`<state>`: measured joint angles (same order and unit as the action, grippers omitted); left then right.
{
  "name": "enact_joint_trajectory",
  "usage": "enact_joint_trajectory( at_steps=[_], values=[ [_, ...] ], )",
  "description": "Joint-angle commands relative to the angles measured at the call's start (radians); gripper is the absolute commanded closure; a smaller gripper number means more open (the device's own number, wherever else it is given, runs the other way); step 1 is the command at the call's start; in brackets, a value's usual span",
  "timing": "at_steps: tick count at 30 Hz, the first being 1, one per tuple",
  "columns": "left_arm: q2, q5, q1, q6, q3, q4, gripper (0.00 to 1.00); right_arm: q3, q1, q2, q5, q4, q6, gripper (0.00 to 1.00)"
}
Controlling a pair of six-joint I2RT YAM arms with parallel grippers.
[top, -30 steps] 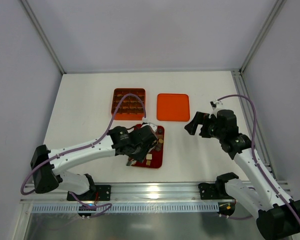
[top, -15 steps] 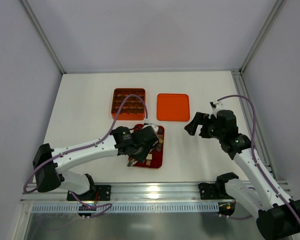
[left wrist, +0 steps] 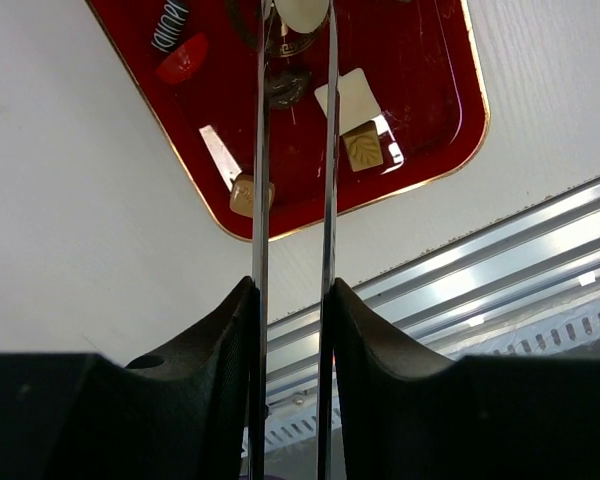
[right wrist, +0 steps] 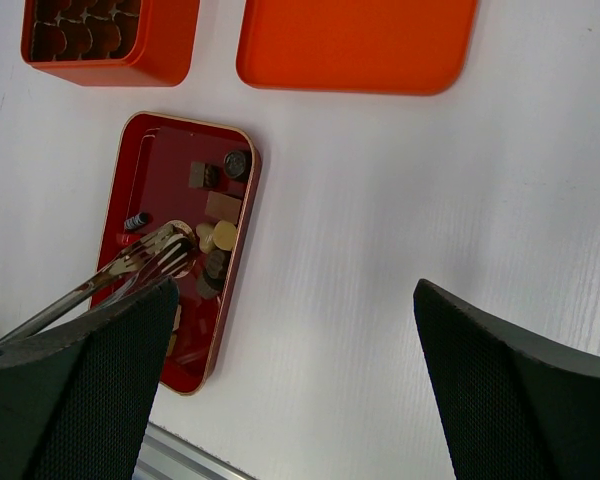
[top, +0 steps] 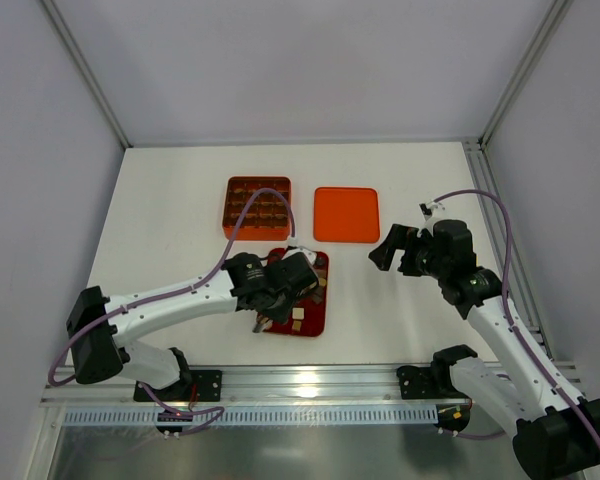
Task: Pack the chocolate
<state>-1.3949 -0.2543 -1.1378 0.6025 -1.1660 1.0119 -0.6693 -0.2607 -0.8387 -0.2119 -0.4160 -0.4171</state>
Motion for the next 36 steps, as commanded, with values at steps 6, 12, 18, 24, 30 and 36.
enact_joint_trajectory(
  at_steps=[6, 12, 18, 24, 30, 36],
  values=[
    [0.036, -0.099, -0.004, 0.005, -0.058, 0.044, 0.68, -0.015, -0.006, -0.007, -0.003, 0.046, 0.000, 0.00],
    [0.039, -0.119, 0.018, -0.012, -0.095, 0.060, 0.68, -0.021, -0.006, -0.007, -0.004, 0.043, 0.000, 0.00],
    [0.034, -0.122, 0.064, -0.049, -0.139, 0.068, 0.68, -0.023, -0.005, -0.007, -0.003, 0.043, 0.000, 0.00],
    [0.040, -0.119, 0.150, -0.096, -0.208, 0.070, 0.68, -0.023, -0.005, -0.011, -0.003, 0.042, 0.001, 0.00],
    [0.036, -0.077, 0.288, -0.176, -0.282, 0.060, 0.67, -0.024, -0.005, -0.016, -0.004, 0.046, 0.003, 0.00],
    [-0.038, -0.051, 0.395, -0.231, -0.365, -0.004, 0.67, -0.033, -0.006, -0.037, -0.014, 0.056, 0.005, 0.00]
  ],
)
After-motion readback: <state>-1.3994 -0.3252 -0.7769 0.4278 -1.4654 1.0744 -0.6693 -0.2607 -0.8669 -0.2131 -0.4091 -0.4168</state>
